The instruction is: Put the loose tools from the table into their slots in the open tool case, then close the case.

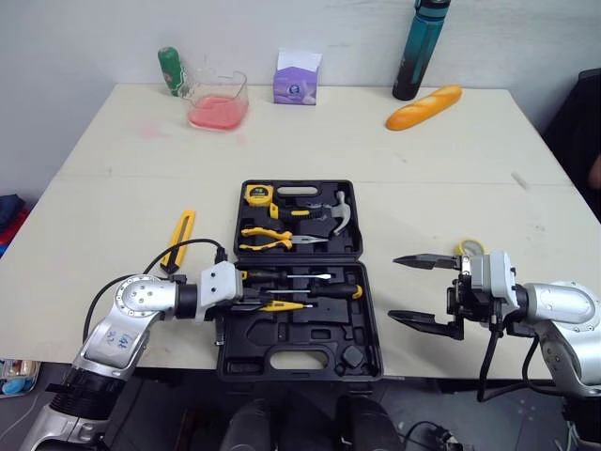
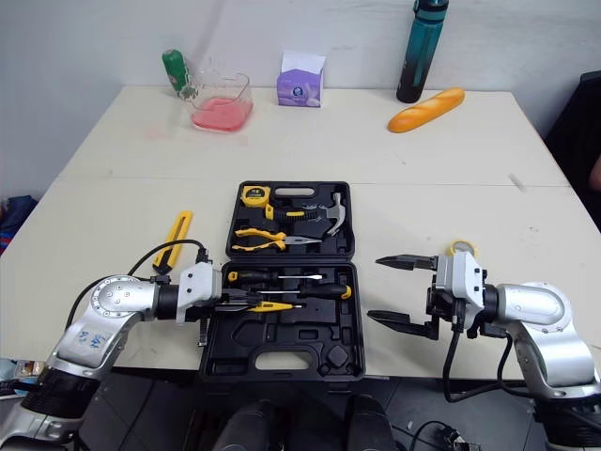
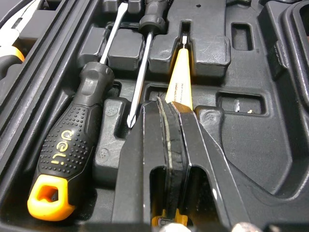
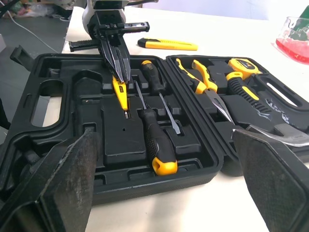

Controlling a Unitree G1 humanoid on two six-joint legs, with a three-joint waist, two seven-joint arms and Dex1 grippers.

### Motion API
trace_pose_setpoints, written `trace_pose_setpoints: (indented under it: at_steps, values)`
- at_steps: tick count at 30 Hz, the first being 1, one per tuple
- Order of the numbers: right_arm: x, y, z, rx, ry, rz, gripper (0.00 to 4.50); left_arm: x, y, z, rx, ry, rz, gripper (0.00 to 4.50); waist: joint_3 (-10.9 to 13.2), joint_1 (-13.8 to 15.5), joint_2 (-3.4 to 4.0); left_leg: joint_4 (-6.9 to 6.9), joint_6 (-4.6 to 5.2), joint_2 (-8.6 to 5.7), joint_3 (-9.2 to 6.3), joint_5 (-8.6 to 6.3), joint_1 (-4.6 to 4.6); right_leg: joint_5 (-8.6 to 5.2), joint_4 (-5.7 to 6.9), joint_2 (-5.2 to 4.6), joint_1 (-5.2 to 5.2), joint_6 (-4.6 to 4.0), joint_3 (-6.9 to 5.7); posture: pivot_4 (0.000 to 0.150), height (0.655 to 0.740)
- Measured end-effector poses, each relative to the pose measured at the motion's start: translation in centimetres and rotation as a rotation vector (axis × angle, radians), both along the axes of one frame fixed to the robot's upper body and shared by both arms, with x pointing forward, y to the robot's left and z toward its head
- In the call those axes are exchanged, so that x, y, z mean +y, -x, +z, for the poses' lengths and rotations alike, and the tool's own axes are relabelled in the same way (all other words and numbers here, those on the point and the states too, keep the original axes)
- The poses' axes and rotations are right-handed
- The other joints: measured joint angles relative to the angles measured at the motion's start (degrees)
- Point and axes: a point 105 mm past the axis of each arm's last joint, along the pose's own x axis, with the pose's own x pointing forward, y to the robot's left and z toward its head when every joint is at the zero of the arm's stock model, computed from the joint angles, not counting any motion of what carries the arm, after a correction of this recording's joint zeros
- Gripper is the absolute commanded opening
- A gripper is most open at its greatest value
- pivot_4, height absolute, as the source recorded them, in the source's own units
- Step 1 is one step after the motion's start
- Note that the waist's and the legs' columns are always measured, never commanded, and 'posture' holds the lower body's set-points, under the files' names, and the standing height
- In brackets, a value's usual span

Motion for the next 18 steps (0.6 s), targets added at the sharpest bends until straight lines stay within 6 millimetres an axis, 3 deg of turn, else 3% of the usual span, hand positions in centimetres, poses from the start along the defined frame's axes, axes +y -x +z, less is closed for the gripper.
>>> trace_pose_setpoints:
  at_steps: [6, 10, 13, 16, 18]
  values:
    - [-1.1, -0.4, 0.7, -0.021, 0.030, -0.033, 4.50, 0.5, -0.1, 1.2, -0.032, 0.061, 0.024, 0.02, 0.02, -0.11, -0.02, 0.00, 0.01, 0.01, 0.00, 0.00, -0.14, 0.00, 0.00, -0.03, -0.12, 0.00, -0.02, 0.150, 0.7400]
    - [-3.3, -1.1, 1.6, -0.026, 0.065, -0.110, 4.50, 1.8, 0.1, 4.2, -0.077, 0.172, 0.068, 0.02, 0.07, -0.17, -0.09, -0.01, 0.02, 0.02, 0.00, -0.01, -0.18, 0.00, 0.01, -0.04, -0.13, 0.00, -0.04, 0.150, 0.7400]
    - [-6.3, -1.7, 2.6, -0.035, 0.088, -0.210, 4.50, 5.2, 0.8, 6.0, -0.078, 0.162, 0.163, 0.02, 0.10, -0.60, -0.12, -0.03, 0.04, 0.02, 0.01, -0.03, -0.16, 0.00, -0.06, -0.05, -0.12, 0.00, -0.05, 0.150, 0.7400]
    - [-7.7, -1.7, 3.0, -0.049, 0.081, -0.250, 4.50, 8.0, 0.9, 6.4, -0.090, 0.149, 0.272, 0.02, 0.11, -0.91, -0.13, -0.03, 0.05, 0.03, 0.01, -0.03, -0.14, 0.00, -0.10, -0.04, -0.11, 0.00, -0.06, 0.150, 0.7400]
    - [-9.3, -1.8, 2.8, -0.045, 0.069, -0.314, 4.50, 11.2, 0.8, 6.4, -0.089, 0.145, 0.396, 0.02, 0.12, -1.32, -0.14, -0.04, 0.05, 0.03, 0.01, -0.04, -0.15, 0.00, -0.10, -0.04, -0.12, 0.00, -0.06, 0.150, 0.7400]
